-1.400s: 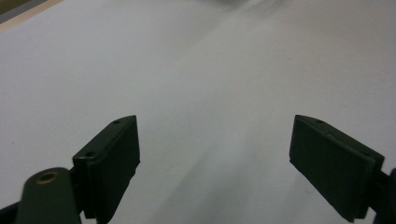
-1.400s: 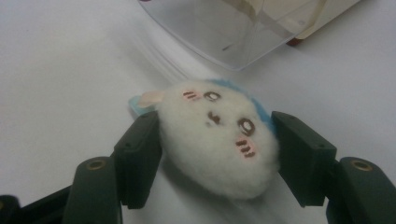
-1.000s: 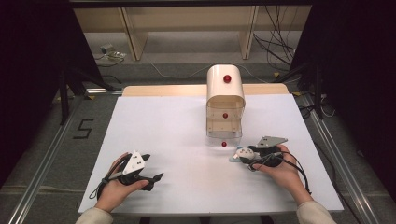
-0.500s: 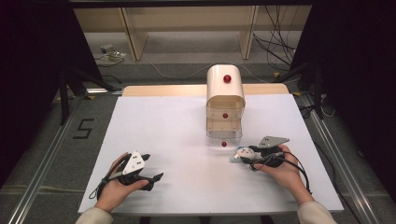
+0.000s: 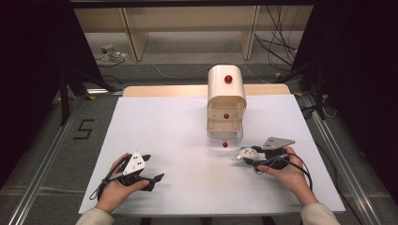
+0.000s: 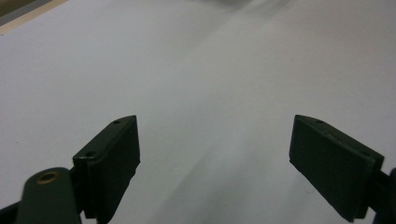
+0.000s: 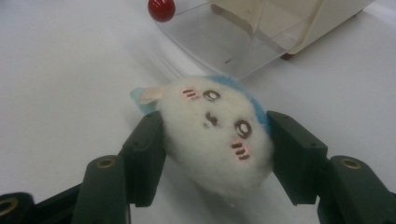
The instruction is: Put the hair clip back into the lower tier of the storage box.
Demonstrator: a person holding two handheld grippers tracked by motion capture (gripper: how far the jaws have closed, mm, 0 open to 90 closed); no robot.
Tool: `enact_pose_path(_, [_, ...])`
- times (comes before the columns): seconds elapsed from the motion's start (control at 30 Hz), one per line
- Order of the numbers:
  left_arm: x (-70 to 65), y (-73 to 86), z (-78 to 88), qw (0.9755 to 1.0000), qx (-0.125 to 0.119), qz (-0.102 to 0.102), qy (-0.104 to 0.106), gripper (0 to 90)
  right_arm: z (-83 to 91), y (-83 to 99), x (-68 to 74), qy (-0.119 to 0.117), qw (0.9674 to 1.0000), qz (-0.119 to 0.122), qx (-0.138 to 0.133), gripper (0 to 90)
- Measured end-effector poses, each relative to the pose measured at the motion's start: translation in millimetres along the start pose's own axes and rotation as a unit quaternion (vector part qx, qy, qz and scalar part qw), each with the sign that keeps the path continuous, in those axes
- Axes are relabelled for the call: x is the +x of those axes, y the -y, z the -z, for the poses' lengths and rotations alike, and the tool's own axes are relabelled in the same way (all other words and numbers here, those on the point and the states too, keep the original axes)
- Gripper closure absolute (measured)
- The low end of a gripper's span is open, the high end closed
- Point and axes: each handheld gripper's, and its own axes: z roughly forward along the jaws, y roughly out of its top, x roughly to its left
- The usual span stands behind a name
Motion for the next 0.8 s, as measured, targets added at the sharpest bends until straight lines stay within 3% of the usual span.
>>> enact_pose_path(0.8, [-0.2, -0.7, -0.7, 1.0, 0.0, -0.002, 0.001, 16.4, 19.3, -9.6, 3.8, 0.007, 0.9997, 0.003, -0.025, 41.2])
